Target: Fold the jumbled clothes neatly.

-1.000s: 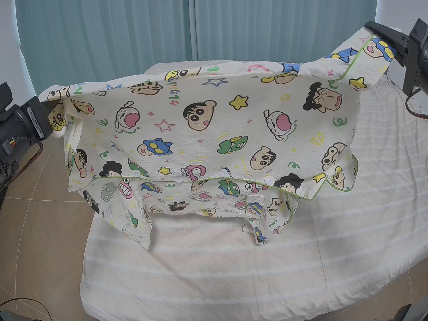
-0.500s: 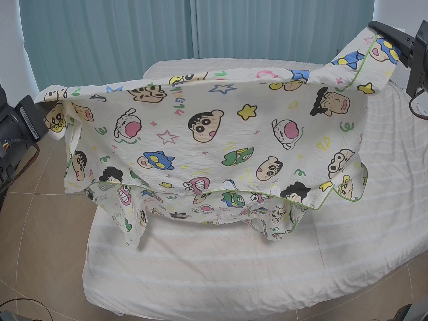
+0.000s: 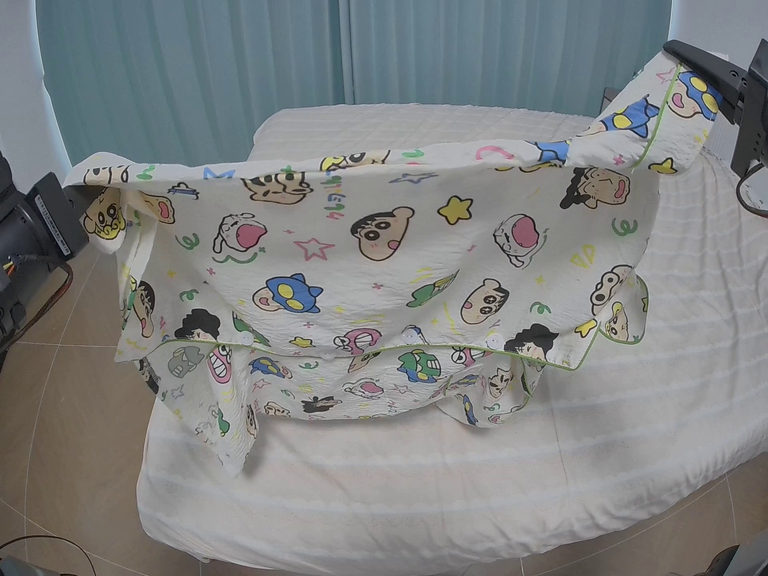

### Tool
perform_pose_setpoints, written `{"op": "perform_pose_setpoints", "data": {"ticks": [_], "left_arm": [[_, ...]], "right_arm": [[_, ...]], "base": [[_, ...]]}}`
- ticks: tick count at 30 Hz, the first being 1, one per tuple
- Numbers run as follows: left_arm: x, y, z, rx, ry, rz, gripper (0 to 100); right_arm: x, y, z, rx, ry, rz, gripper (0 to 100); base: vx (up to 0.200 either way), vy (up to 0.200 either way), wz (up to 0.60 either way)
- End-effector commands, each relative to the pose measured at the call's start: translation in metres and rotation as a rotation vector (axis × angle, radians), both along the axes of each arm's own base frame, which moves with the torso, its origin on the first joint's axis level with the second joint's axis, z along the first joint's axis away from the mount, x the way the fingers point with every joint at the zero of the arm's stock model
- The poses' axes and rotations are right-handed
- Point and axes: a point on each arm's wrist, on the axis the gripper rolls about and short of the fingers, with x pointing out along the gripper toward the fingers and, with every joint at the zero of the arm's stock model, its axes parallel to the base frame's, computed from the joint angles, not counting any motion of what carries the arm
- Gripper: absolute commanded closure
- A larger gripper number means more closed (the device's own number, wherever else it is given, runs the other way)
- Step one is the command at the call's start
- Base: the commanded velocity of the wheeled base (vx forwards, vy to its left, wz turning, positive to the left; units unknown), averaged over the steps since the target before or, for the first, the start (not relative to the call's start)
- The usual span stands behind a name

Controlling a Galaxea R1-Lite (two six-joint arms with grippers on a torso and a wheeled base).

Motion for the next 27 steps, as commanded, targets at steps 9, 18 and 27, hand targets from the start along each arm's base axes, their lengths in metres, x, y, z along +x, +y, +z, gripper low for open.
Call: {"op": "perform_pose_setpoints", "data": {"ticks": [9,18,27], "left_arm": [[-0.003,-0.006,0.0,-0.004,0.001,-0.028,100],[-0.009,-0.009,0.002,-0.012,-0.008,-0.035,100],[-0.014,-0.007,0.005,0.015,-0.034,-0.034,100]], "right_arm": [[-0.009,-0.012,-0.003,0.003,-0.007,-0.029,100],[-0.017,-0.02,0.0,0.013,-0.03,-0.038,100],[-0.021,-0.022,0.001,0.017,-0.038,-0.037,100]], "base": [[0.0,-0.2,0.0],[0.0,-0.2,0.0],[0.0,-0.2,0.0]]}}
